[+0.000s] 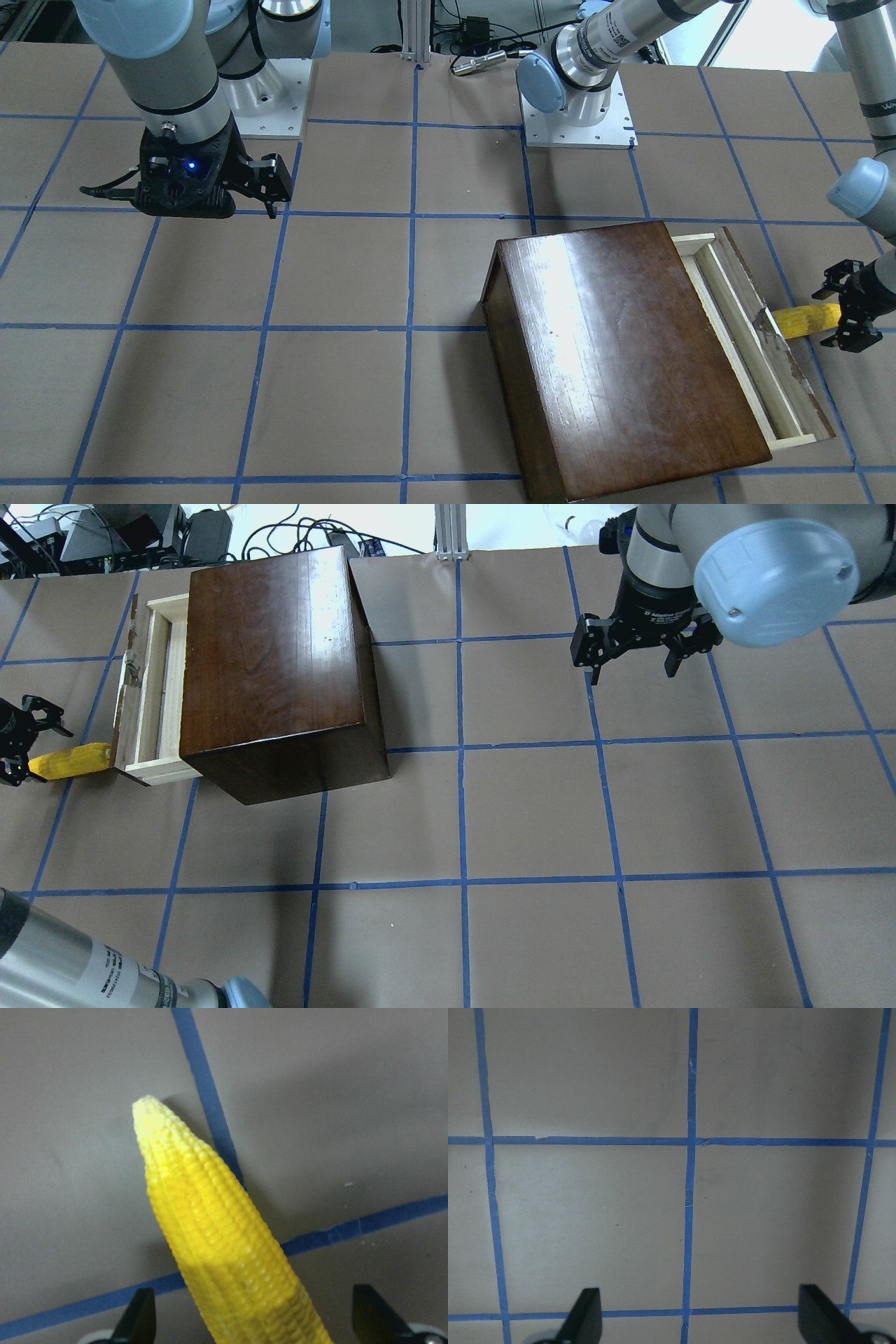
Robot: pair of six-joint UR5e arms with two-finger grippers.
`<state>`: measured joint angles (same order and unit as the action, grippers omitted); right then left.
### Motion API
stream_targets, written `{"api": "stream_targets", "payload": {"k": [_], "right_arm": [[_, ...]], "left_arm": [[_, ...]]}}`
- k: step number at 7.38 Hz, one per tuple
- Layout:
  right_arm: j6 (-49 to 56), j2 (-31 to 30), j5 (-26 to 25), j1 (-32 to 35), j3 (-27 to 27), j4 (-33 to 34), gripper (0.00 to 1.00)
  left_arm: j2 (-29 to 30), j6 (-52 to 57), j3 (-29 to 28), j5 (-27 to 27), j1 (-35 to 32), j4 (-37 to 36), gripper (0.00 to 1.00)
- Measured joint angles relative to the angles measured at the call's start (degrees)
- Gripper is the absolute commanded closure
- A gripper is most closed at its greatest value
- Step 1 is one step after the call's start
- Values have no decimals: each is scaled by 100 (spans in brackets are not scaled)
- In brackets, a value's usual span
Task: Open drawer and put corn inside
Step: 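Lower the left gripper and close it on the yellow corn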
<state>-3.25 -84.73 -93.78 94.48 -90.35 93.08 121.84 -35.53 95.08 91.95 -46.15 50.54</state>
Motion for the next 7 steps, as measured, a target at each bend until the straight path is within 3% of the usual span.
{"api": "stream_targets", "payload": {"k": [7], "right_arm": [[0, 0, -1, 0, 0, 0, 0]], "left_arm": [[78, -1790, -61, -221, -83, -43, 0]]}}
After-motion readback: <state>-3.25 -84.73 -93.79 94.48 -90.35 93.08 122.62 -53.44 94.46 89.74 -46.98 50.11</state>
